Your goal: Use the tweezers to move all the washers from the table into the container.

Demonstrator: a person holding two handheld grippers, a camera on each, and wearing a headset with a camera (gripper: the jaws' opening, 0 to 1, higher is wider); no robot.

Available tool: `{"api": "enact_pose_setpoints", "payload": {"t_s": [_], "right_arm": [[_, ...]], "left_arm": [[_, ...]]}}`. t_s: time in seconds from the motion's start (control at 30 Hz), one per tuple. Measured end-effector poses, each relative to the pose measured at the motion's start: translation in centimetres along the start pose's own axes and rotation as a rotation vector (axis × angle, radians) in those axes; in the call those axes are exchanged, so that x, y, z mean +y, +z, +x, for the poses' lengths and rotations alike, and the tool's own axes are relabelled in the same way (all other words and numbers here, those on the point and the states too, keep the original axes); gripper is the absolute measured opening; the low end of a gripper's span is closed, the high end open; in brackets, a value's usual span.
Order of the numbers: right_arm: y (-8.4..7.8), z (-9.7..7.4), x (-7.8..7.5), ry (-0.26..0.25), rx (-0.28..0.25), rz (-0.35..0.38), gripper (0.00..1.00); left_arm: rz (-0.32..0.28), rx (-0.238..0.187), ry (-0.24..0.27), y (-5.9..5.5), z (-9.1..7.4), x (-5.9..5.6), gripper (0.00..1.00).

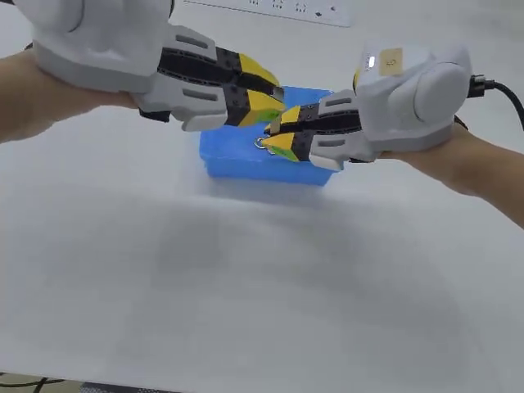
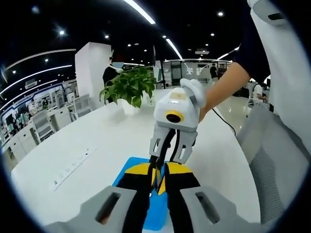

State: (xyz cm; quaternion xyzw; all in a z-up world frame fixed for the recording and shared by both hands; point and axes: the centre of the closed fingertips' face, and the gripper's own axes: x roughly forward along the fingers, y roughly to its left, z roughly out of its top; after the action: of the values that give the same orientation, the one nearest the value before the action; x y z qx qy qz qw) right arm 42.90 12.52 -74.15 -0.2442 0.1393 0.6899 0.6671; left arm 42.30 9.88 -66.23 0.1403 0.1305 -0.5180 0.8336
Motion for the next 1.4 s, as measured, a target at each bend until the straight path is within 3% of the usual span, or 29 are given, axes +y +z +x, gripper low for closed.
{"api": "enact_pose_setpoints", "payload": {"t_s": [0.13, 0.47, 0.57, 0.7, 1.1, 1.27, 1.4], "right_arm": [[0.0, -0.1, 0.4, 0.009, 0.011, -0.026, 0.08], [1.4, -1.6, 1.0, 0.002, 0.007, -0.084, 0.08], [1.2, -2.2, 0.9, -0.009, 0.016, -0.105, 0.08], [1.5, -3.5, 2.2, -0.007, 0.045, -0.147, 0.08], [2.8, -6.3, 6.1, 0.029, 0.074, -0.132, 0.07], [2.5, -6.8, 7.1, 0.046, 0.095, -0.129, 0.07], [2.0, -6.8, 7.4, 0.054, 0.121, -0.132, 0.07]], "left_arm": [[0.027, 0.018, -0.012, -0.2, 0.0, -0.2, 0.07], [0.099, 0.010, -0.039, 0.8, -1.2, -0.7, 0.05], [0.111, 0.007, -0.047, 1.4, -1.9, -1.6, 0.05], [0.116, 0.023, -0.077, 1.2, -2.6, -2.6, 0.04], [0.137, 0.051, -0.142, 1.9, -3.7, -6.4, 0.04], [0.148, 0.097, -0.148, 0.4, -3.6, -7.3, 0.04], [0.108, 0.102, -0.122, -0.7, -3.3, -7.5, 0.04]]}}
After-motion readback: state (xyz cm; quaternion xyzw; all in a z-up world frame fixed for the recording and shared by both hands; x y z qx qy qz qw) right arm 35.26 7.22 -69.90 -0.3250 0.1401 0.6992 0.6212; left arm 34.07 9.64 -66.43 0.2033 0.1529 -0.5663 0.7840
